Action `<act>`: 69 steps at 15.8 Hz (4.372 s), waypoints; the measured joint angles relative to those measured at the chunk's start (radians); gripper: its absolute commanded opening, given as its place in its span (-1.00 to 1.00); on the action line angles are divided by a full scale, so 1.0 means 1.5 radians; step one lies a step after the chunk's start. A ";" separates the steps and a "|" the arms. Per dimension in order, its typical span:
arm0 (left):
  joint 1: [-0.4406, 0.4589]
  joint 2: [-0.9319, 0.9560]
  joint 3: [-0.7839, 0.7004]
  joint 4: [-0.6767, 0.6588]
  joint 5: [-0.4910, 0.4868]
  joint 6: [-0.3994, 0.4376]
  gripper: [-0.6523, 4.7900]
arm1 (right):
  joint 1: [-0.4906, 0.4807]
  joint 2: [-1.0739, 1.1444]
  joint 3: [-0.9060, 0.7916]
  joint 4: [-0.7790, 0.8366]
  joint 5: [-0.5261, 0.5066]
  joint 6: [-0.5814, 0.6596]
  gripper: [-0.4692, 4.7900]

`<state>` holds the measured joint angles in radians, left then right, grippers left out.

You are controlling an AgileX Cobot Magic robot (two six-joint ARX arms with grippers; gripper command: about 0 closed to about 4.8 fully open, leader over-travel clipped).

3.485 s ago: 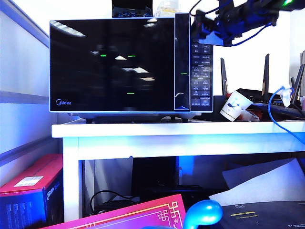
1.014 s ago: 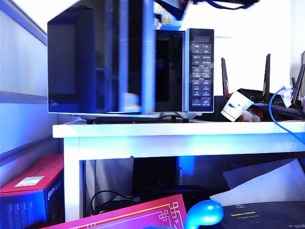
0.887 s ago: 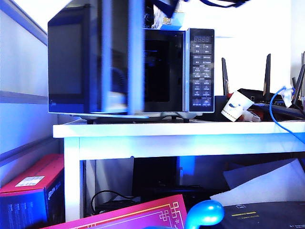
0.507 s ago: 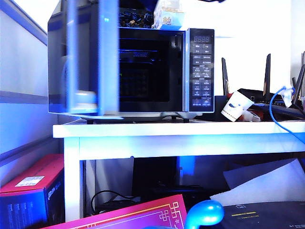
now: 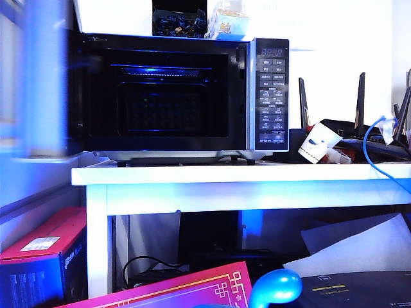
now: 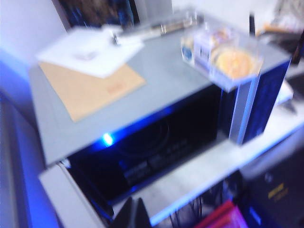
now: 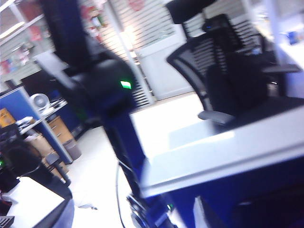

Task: Open the microwave door, place the box of snacks from the top of the microwave inside, then close the microwave door.

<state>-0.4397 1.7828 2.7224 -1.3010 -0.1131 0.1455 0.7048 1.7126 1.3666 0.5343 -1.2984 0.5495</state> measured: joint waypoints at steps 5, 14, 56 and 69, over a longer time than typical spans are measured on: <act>0.000 0.041 0.000 -0.014 -0.001 0.033 -0.78 | 0.047 0.000 0.000 0.006 0.011 0.000 0.44; 0.000 0.115 -0.001 0.050 0.004 0.042 -0.78 | -0.169 -0.004 0.000 0.032 0.193 0.002 0.44; 0.000 0.040 0.000 0.133 0.101 0.042 -0.78 | -0.188 0.258 0.417 -0.155 0.924 -0.354 1.00; 0.001 0.040 0.000 0.121 0.101 0.043 -0.78 | -0.189 0.264 0.420 -0.148 0.934 -0.339 0.10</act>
<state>-0.4389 1.8423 2.7220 -1.1191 0.0380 0.2096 0.4210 2.1090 1.9968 0.3130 0.1024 0.0410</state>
